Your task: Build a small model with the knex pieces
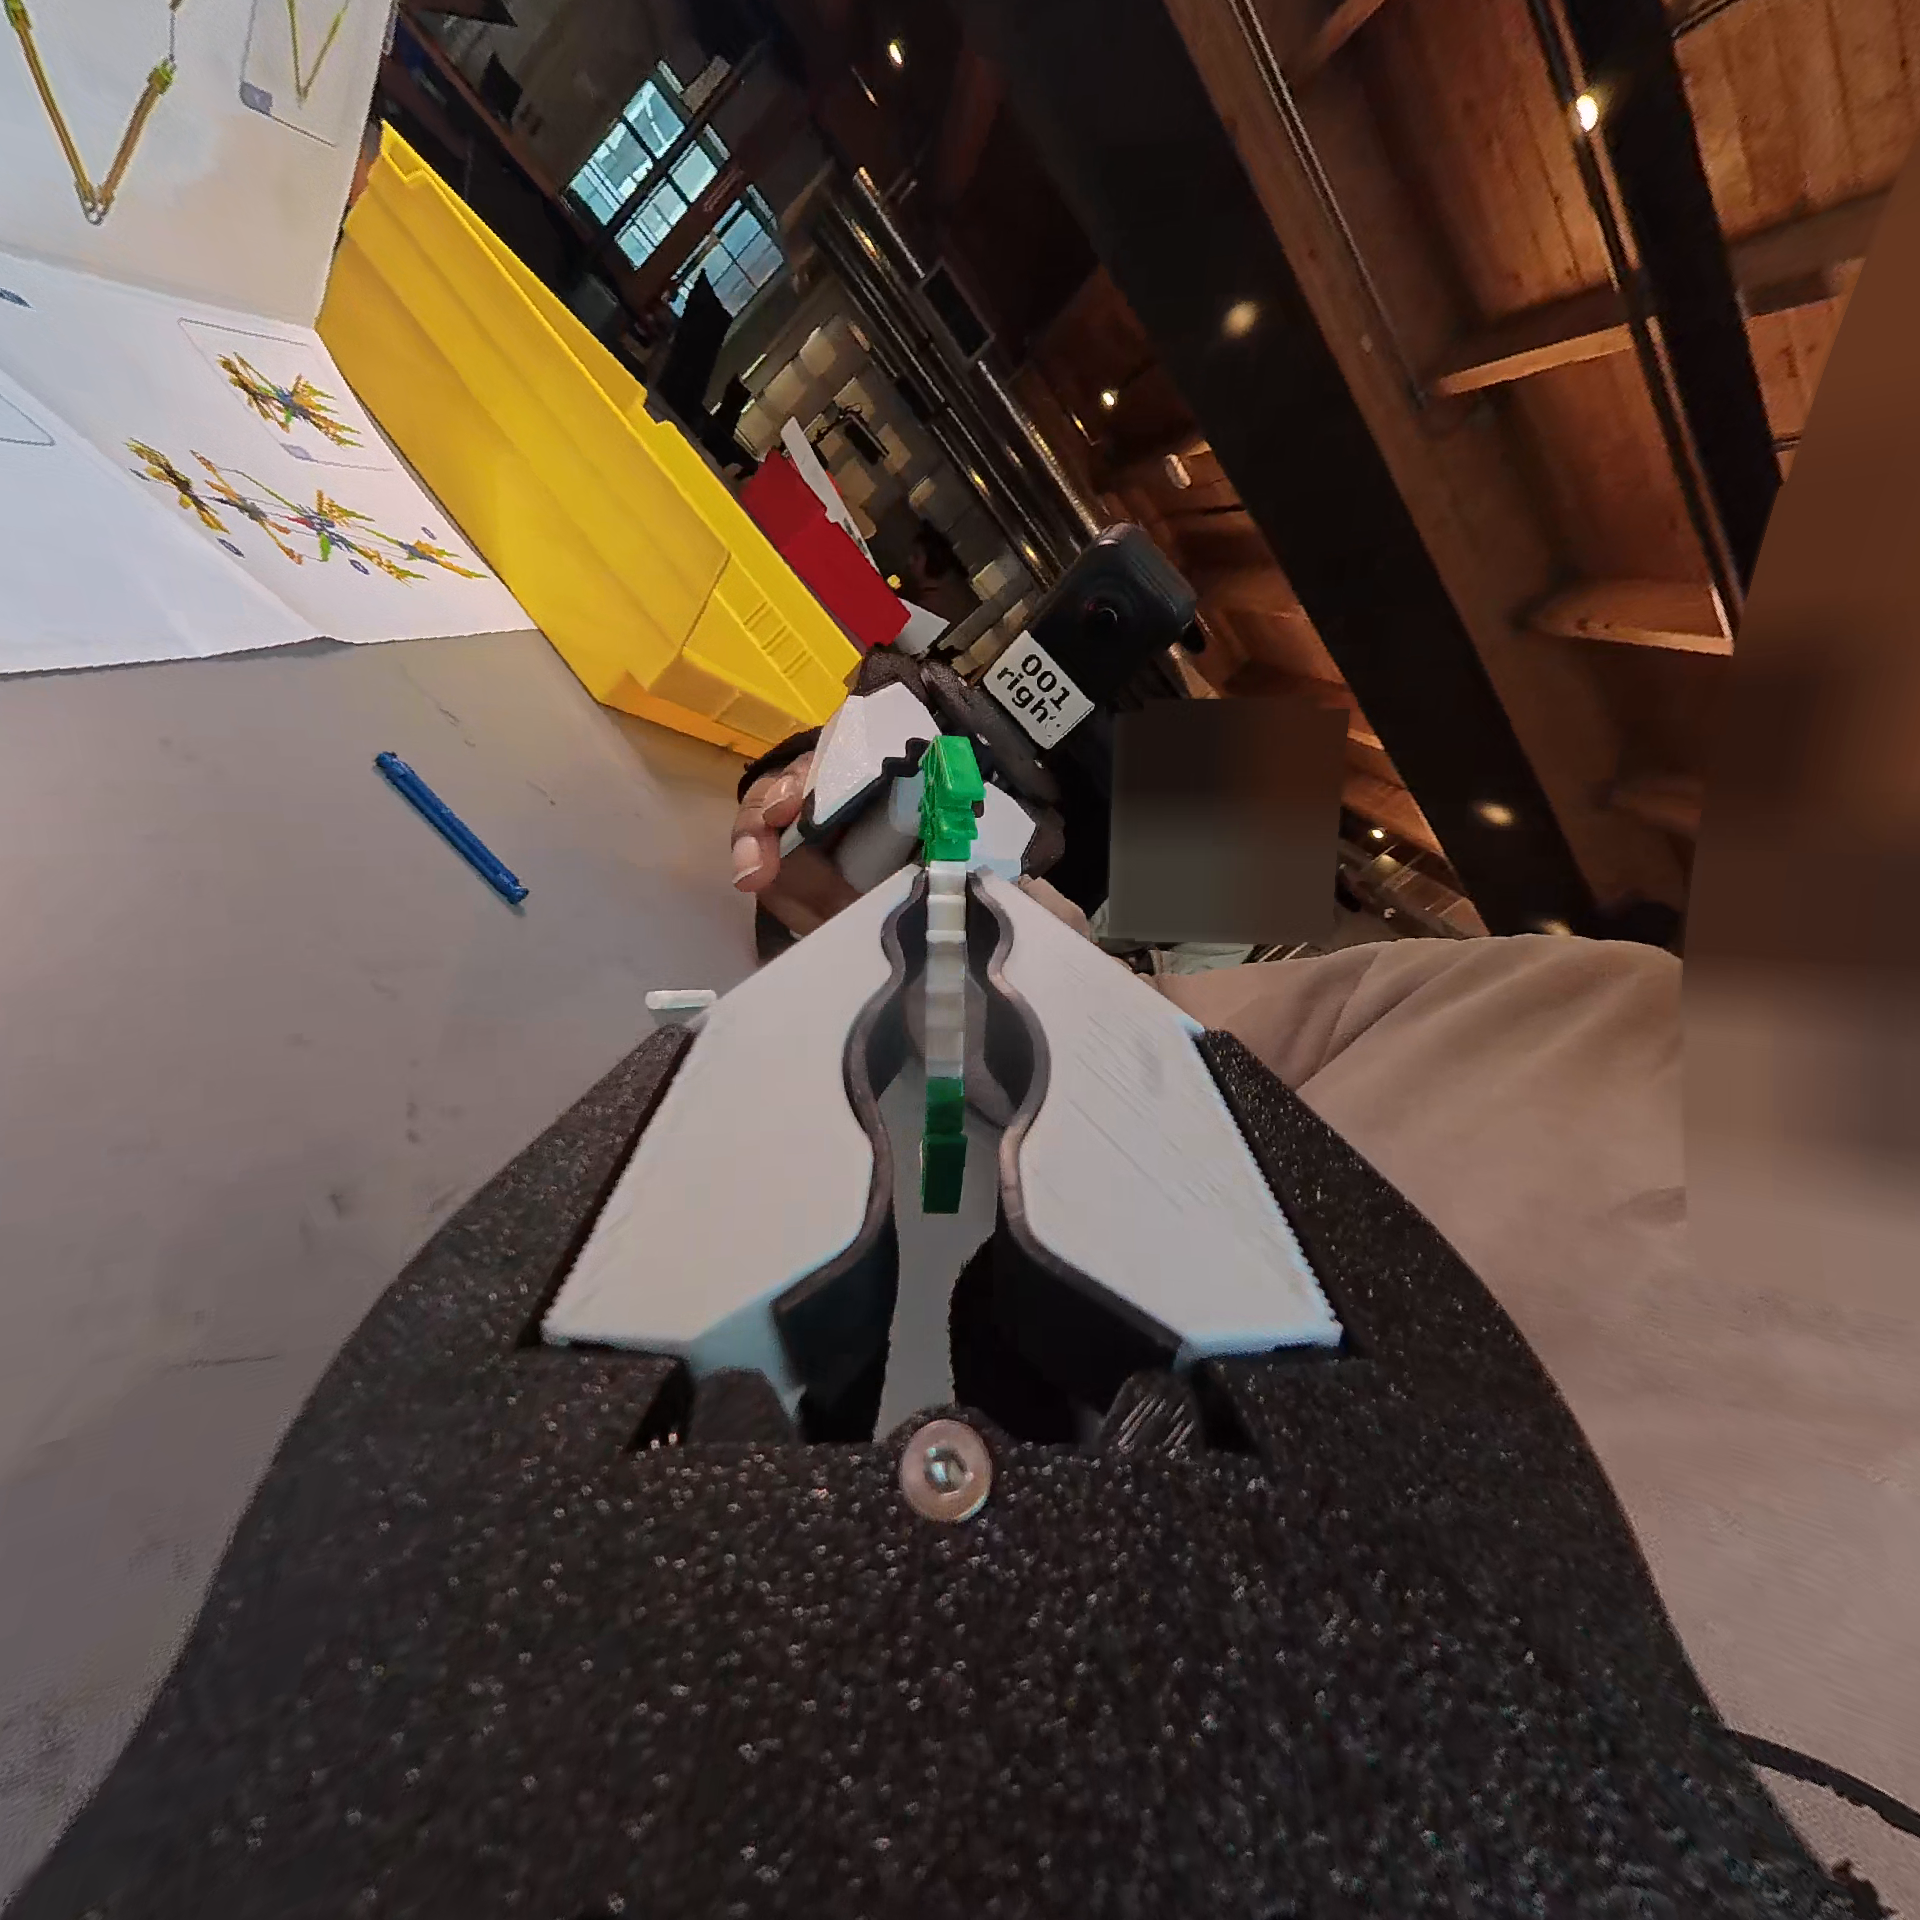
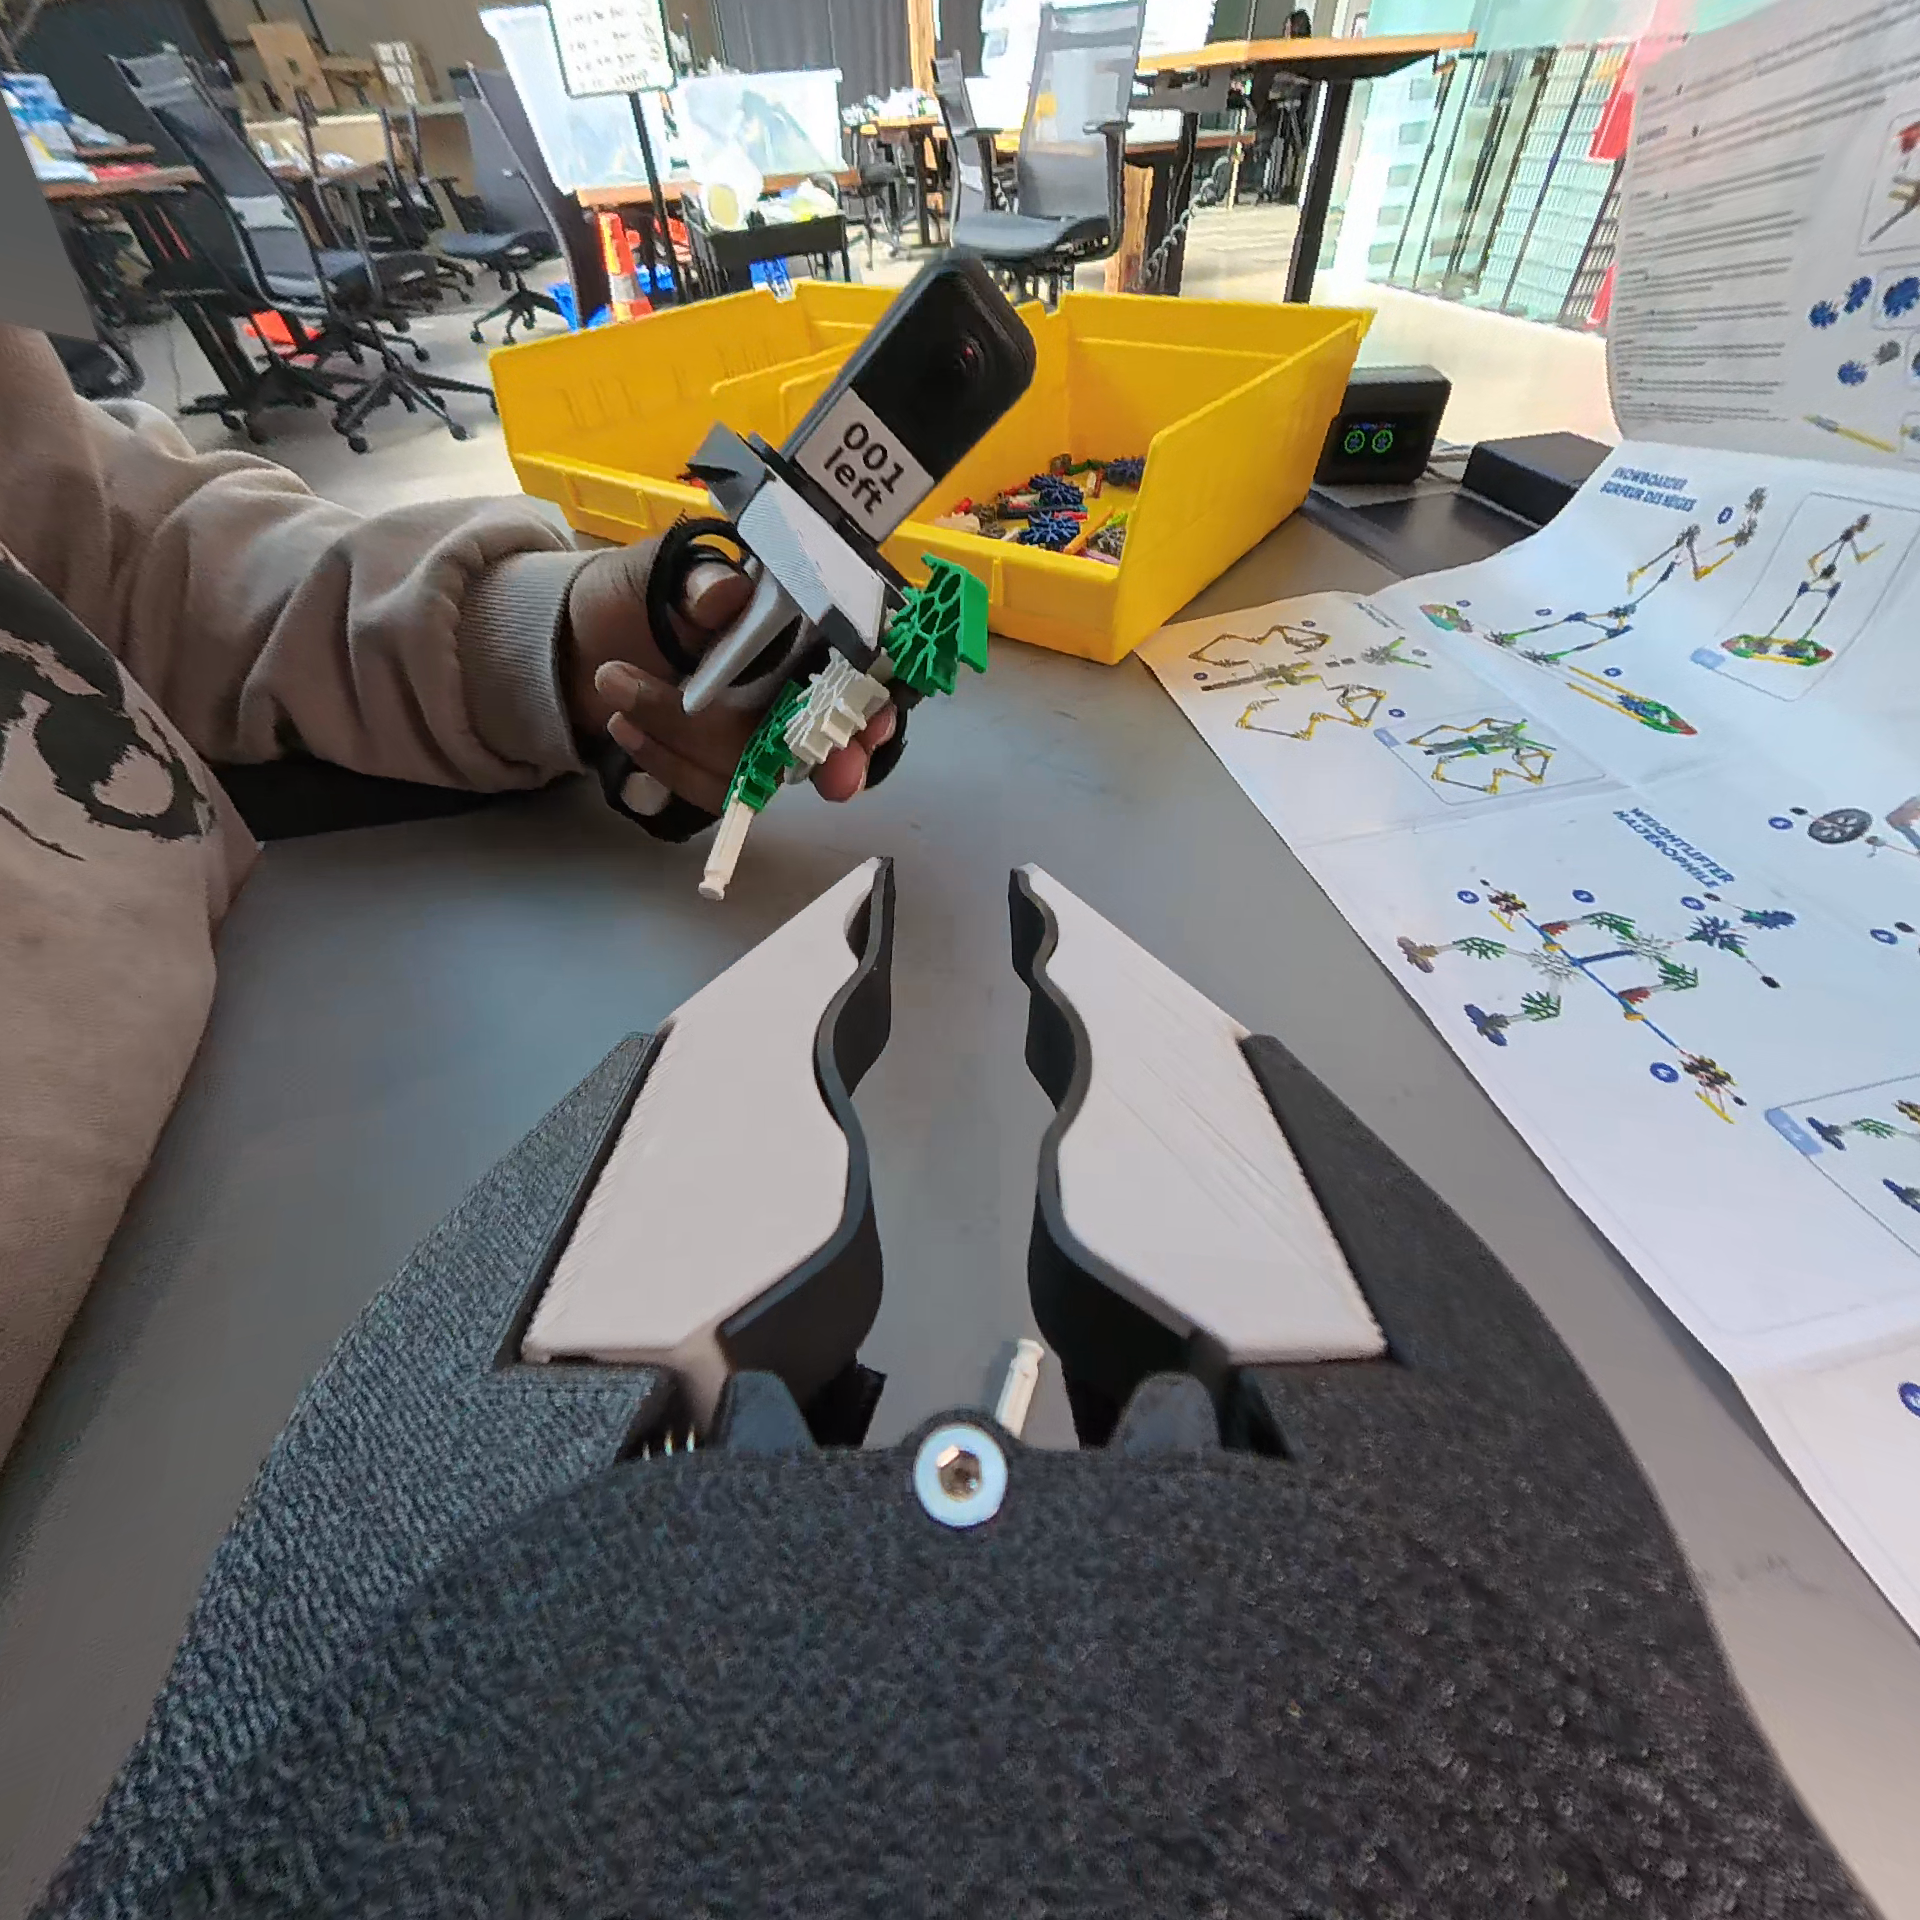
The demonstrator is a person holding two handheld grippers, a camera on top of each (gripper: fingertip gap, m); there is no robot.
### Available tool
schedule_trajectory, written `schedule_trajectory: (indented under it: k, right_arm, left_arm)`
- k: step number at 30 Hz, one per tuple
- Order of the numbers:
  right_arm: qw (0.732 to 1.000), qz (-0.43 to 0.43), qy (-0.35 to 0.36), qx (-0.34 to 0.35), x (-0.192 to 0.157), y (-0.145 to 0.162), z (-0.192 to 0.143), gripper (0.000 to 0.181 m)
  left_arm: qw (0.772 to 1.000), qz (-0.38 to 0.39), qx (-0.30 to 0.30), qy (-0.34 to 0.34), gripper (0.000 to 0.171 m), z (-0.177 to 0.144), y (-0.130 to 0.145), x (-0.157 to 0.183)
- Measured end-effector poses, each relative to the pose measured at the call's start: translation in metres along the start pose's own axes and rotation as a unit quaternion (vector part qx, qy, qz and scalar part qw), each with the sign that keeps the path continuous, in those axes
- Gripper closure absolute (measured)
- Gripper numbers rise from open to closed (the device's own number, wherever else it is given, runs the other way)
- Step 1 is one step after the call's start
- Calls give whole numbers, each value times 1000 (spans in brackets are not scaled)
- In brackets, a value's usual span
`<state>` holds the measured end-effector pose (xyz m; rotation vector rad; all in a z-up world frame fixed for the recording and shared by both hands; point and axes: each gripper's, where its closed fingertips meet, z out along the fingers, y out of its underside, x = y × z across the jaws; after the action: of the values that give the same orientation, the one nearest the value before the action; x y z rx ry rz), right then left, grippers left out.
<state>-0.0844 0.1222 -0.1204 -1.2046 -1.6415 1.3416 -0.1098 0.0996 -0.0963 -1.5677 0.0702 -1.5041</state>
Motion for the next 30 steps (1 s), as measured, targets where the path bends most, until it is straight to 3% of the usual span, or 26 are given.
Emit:
schedule_trajectory:
  k: [7, 15, 20, 24, 30]
  right_arm:
    - [996, 44, -13, 76, -9, -28, 1, 164]
    - [995, 63, -32, 75, -15, -26, 3, 178]
    - [996, 49, -26, 73, -15, -26, 3, 176]
    - [993, 64, -25, 98, -11, -35, -2, 165]
    - [991, 57, -35, 117, -25, -46, 6, 164]
  left_arm:
    - [999, -27, -12, 21, 167, 7, 9, 4]
    - [999, -36, -15, 8, 167, 9, 12, -2]
    - [999, -39, -13, 12, 167, 9, 11, 0]
    - [997, -54, 0, 56, 167, 9, 7, 14]
    - [987, -116, 23, 107, 167, 10, 4, 21]
